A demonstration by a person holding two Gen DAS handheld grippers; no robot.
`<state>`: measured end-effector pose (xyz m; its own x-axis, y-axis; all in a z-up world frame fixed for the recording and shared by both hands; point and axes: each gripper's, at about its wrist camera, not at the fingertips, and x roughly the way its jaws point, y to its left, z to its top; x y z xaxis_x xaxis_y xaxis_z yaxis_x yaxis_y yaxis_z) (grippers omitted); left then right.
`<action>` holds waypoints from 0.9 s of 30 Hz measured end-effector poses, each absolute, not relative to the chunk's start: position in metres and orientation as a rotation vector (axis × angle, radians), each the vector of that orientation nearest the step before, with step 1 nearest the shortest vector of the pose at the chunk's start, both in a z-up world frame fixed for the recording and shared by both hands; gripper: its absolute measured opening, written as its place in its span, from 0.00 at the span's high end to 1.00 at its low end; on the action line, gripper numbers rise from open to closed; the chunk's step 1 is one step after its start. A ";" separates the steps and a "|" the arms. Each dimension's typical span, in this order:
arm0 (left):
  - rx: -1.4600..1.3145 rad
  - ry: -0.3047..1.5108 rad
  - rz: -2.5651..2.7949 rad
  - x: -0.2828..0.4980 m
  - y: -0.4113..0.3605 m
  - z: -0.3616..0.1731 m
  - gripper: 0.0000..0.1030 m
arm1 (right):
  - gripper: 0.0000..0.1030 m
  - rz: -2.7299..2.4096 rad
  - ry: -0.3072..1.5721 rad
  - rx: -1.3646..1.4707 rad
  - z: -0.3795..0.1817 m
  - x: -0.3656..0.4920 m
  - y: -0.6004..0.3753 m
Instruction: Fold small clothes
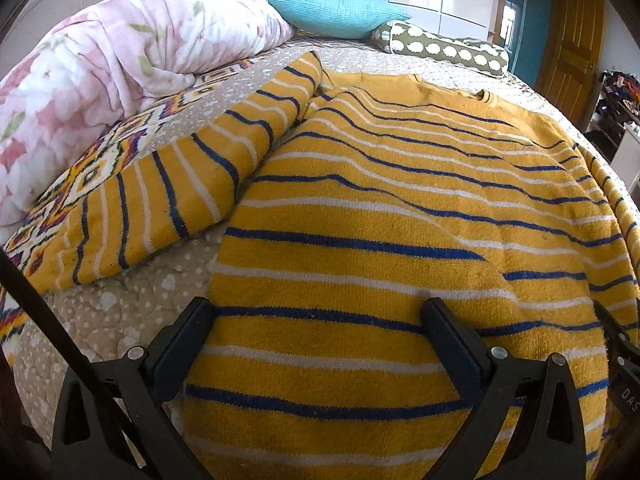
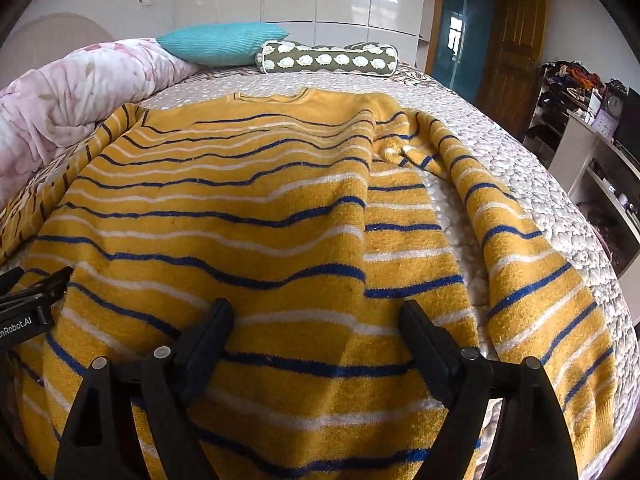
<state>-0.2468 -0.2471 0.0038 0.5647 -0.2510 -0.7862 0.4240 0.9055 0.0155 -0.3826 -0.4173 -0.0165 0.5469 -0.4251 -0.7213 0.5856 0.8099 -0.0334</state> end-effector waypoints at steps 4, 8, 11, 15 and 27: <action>0.214 0.887 -0.399 -0.246 -0.247 0.004 0.00 | 0.13 -0.607 0.796 0.221 -0.017 -0.382 -0.418; 0.222 0.888 -0.393 -0.247 -0.248 0.003 0.00 | 0.12 -0.616 0.802 0.214 -0.017 -0.382 -0.417; 0.231 0.888 -0.388 -0.247 -0.249 0.003 0.00 | 0.11 -0.611 0.812 0.213 -0.018 -0.381 -0.418; 0.243 0.893 -0.380 -0.246 -0.250 0.003 0.00 | 0.09 -0.590 0.829 0.223 -0.018 -0.379 -0.422; 0.246 0.900 -0.370 -0.245 -0.252 0.002 0.00 | 0.07 -0.576 0.810 0.242 -0.019 -0.382 -0.424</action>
<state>-0.2447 -0.2515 0.0023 0.5653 -0.2091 -0.7980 0.4128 0.9092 0.0542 -0.3817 -0.4239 -0.0193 0.5476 -0.3910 -0.7397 0.5704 0.8213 -0.0118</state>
